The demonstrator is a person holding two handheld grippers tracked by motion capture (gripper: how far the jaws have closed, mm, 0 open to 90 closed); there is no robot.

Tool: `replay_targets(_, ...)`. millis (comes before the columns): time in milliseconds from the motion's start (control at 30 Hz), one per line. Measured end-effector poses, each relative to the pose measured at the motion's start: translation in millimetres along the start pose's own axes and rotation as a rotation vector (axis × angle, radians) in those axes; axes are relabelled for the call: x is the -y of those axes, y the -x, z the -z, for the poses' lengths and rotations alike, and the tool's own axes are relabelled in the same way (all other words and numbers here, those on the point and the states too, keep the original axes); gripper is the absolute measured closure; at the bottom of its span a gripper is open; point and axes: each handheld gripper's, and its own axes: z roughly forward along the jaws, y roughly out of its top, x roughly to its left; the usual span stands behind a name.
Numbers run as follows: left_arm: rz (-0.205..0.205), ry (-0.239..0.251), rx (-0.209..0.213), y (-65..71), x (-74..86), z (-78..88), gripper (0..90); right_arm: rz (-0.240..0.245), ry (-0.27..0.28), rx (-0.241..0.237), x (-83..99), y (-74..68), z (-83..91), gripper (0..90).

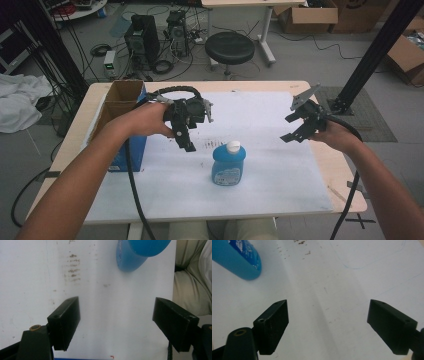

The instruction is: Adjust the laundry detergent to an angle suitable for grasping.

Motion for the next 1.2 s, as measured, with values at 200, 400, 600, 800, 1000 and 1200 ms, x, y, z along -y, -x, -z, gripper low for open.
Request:
replay_targets(200, 0.001, -0.001, 0.002, -0.7, -0.2, -0.4, 23.0, 0.017, -0.009, -0.006, -24.1, 8.8, -3.6, 17.8)
replay_targets(400, 0.005, 0.001, 0.001, -2.5, 0.5, -0.8, 23.0, 0.036, -0.012, -0.01, -42.8, 14.8, -9.0, 17.7)
replay_targets(600, 0.009, 0.005, 0.001, -3.5, 2.4, 0.1, 23.1, 0.043, -0.026, -0.014, -52.4, 19.7, -13.6, 17.5)
replay_targets(800, 0.007, 0.0, 0.001, -3.5, 2.3, 0.1, 23.1, 0.051, -0.034, -0.02, -56.9, 19.7, -17.4, 17.5)
replay_targets(1000, 0.011, 0.002, -0.001, -3.2, 1.6, -0.3, 23.2, 0.059, -0.032, -0.02, -57.7, 17.7, -16.9, 17.5)
replay_targets(1200, 0.009, 0.002, 0.003, -2.1, 0.1, 0.0, 23.1, 0.068, -0.032, -0.026, -59.0, 15.6, -17.4, 17.3)
